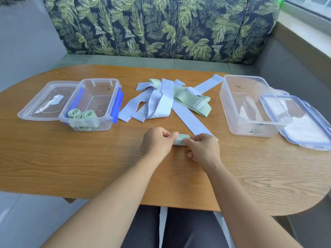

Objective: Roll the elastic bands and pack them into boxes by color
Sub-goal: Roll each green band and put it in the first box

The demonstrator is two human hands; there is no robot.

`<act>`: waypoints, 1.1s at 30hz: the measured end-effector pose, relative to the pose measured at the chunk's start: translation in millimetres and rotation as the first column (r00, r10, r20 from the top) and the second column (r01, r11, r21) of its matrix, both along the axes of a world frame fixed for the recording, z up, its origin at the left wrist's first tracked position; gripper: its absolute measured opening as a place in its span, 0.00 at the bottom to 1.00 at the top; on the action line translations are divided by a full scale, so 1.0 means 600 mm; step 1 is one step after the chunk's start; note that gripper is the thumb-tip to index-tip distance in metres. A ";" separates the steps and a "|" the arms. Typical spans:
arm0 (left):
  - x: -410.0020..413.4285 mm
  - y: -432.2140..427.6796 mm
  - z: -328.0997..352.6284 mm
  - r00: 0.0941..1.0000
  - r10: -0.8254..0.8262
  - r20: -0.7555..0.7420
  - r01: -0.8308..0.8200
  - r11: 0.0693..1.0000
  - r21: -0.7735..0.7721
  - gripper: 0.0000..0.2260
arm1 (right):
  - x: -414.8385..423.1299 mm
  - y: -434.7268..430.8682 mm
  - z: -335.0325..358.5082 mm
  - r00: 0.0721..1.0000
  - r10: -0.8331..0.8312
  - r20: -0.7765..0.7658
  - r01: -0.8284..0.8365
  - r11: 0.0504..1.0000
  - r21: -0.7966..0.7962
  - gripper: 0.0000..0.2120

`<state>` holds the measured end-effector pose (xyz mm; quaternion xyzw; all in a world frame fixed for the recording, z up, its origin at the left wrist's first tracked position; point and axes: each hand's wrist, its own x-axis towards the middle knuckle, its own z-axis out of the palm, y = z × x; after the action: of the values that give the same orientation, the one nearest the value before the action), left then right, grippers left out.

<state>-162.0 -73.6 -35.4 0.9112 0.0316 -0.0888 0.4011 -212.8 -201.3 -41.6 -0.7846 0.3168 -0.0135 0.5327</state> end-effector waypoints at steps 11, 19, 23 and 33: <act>0.037 0.014 -0.005 0.933 -0.342 -0.109 0.351 0.933 0.082 0.21 | 0.031 -0.011 0.006 0.999 -0.004 -0.036 0.005 1.000 0.004 0.09; 0.048 0.008 -0.007 0.942 -0.331 -0.049 0.327 0.943 -0.065 0.14 | 0.028 -0.015 0.003 0.999 0.044 -0.004 -0.043 0.999 0.007 0.08; 0.036 0.009 0.002 0.954 -0.300 0.013 0.295 0.930 -0.221 0.13 | 0.013 -0.014 0.012 0.995 0.093 0.021 -0.094 0.994 0.061 0.10; 0.004 0.091 0.062 0.954 -0.282 0.097 0.295 0.939 -0.176 0.16 | -0.006 0.053 0.075 0.903 0.410 0.125 -0.316 0.834 -0.451 0.18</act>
<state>-159.8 -19.3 1.7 0.8663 -0.1251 -0.1173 0.4692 -216.5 -169.3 3.2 -0.9203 0.0907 -0.0648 0.3750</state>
